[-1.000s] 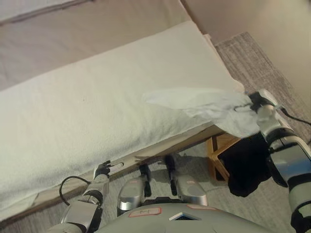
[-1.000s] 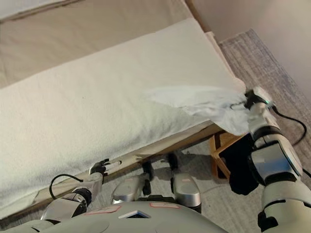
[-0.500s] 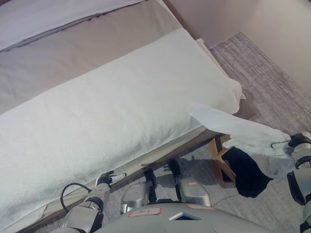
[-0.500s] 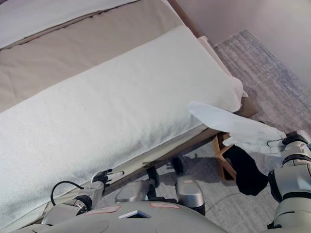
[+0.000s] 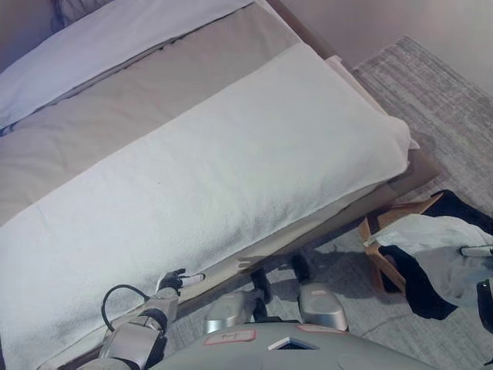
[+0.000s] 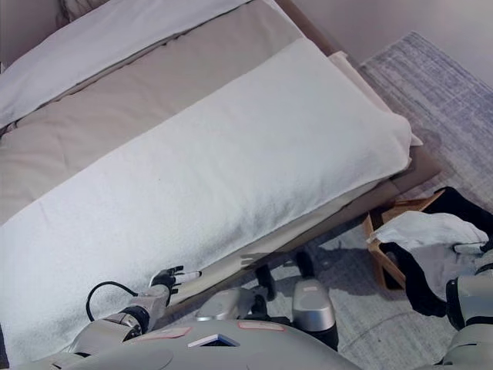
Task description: Put the clothes on the bed into the basket.
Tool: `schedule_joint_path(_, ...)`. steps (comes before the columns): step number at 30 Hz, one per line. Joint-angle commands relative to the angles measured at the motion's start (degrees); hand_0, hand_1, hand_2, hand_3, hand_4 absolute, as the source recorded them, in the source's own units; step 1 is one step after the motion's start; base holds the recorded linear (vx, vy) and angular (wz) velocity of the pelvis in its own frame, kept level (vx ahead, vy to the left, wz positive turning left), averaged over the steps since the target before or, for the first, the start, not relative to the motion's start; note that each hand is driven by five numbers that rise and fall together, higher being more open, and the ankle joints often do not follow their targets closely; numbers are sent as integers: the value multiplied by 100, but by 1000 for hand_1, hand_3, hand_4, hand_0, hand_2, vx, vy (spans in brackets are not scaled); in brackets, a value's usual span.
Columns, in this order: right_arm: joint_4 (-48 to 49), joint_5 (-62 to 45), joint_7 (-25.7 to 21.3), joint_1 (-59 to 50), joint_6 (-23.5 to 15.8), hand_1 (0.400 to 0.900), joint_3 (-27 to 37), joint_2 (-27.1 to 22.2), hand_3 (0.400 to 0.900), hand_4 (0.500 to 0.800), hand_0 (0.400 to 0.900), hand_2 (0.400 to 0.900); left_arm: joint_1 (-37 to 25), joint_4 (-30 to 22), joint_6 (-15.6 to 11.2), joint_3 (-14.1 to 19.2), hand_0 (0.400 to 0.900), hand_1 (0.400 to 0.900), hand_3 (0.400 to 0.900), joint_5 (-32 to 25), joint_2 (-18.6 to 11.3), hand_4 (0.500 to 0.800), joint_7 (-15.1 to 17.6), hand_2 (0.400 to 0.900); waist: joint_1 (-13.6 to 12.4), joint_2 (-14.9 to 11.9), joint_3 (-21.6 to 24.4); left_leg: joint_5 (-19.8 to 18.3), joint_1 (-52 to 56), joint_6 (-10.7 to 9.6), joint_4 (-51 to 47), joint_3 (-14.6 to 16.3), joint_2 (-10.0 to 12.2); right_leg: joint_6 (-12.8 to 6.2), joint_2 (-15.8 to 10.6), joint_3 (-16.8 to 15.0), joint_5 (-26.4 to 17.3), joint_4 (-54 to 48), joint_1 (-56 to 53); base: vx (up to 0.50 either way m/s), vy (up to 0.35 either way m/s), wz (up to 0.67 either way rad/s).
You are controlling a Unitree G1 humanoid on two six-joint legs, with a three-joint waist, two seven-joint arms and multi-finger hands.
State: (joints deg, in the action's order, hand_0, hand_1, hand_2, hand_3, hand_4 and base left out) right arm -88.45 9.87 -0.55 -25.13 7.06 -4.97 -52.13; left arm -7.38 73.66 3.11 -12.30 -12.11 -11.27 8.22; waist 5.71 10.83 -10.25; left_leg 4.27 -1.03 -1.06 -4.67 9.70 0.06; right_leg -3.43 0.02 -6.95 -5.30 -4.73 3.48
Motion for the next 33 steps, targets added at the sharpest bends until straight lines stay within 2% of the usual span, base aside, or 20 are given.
schedule_joint_path(1, -129, 17, -333, 372, 88, 400, -5, -884, 400, 500, 400, 400, -55, 231, -7, -179, 900, 900, 900, 151, -92, 800, 80, 900, 79, -316, 188, 109, 25, -291, -24, -390, 216, -263, -398, 197, 290, 477, -74, 10, -24, 5)
schedule_joint_path(11, -228, -112, -378, 1697, 128, 400, 960, -730, 400, 500, 400, 400, 26, 259, 9, -204, 900, 900, 900, 247, -97, 800, 82, 900, 99, -211, 215, 107, 98, -294, -25, -548, 177, -230, -441, 330, 391, 460, -270, 13, -17, 11)
schedule_joint_path(12, -224, -124, -391, 1705, 127, 900, 958, -690, 900, 800, 900, 900, 33, 256, 12, -208, 900, 900, 900, 254, -98, 800, 66, 900, 88, -201, 219, 105, 108, -291, -22, -562, 171, -231, -450, 341, 396, 453, -289, 23, -14, 8)
schedule_joint_path(20, 466, -244, -690, 2155, 141, 900, 1052, 0, 900, 800, 900, 900, 109, 212, 19, -185, 900, 900, 900, 317, -60, 800, 122, 900, 78, -167, 270, 62, 201, -266, -18, -583, 140, -227, -482, 369, 409, 384, -420, 5, -2, 1)
schedule_joint_path(22, 1189, -271, -888, 2391, 171, 900, 1166, 267, 900, 800, 900, 900, 121, 142, 14, -97, 900, 900, 900, 290, -48, 800, 157, 900, 106, -173, 276, 47, 216, -260, -23, -600, 137, -217, -481, 385, 425, 371, -448, 14, -10, 3)
schedule_joint_path(23, 1224, -263, -889, 2428, 189, 900, 1197, 276, 900, 800, 900, 900, 124, 140, 16, -109, 900, 900, 900, 290, -52, 800, 157, 900, 99, -177, 279, 46, 218, -260, -22, -604, 135, -217, -482, 389, 426, 370, -453, 0, 0, 0)
schedule_joint_path(25, 2424, -69, -1087, 2794, 294, 900, 1406, 520, 900, 800, 900, 900, 213, 37, 20, 73, 900, 900, 900, 277, -23, 800, 182, 900, 136, -192, 284, 24, 232, -251, -24, -605, 139, -206, -480, 384, 443, 348, -482, 0, 0, 0)
schedule_joint_path(26, 2550, -27, -1071, 2910, 362, 900, 1499, 551, 900, 800, 900, 900, 231, 23, 28, 44, 900, 900, 900, 281, -32, 800, 182, 900, 118, -199, 297, 22, 239, -251, -23, -614, 137, -206, -483, 393, 447, 345, -495, 0, 0, 0)
schedule_joint_path(29, 4358, 440, -1180, 3576, 634, 900, 2115, 820, 900, 800, 900, 900, 403, -122, 74, 313, 900, 900, 900, 277, -14, 800, 202, 900, 159, -209, 297, -6, 265, -238, -26, -603, 147, -207, -485, 377, 463, 342, -523, 9, 3, -2)
schedule_joint_path(30, 3934, 230, -1145, 3397, 560, 900, 2210, 463, 900, 800, 900, 900, 405, -103, 56, 300, 900, 900, 900, 299, -81, 800, 213, 900, 110, -244, 313, -3, 268, -242, -26, -611, 150, -212, -485, 392, 458, 345, -528, 0, 0, 0)
schedule_joint_path(33, 3878, 228, -1055, 3079, 472, 900, 2014, 167, 900, 800, 900, 900, 438, -144, 42, 345, 900, 900, 900, 238, -125, 800, 160, 900, 68, -334, 257, 1, 258, -253, -27, -622, 170, -206, -472, 399, 450, 350, -531, -26, -15, 0)
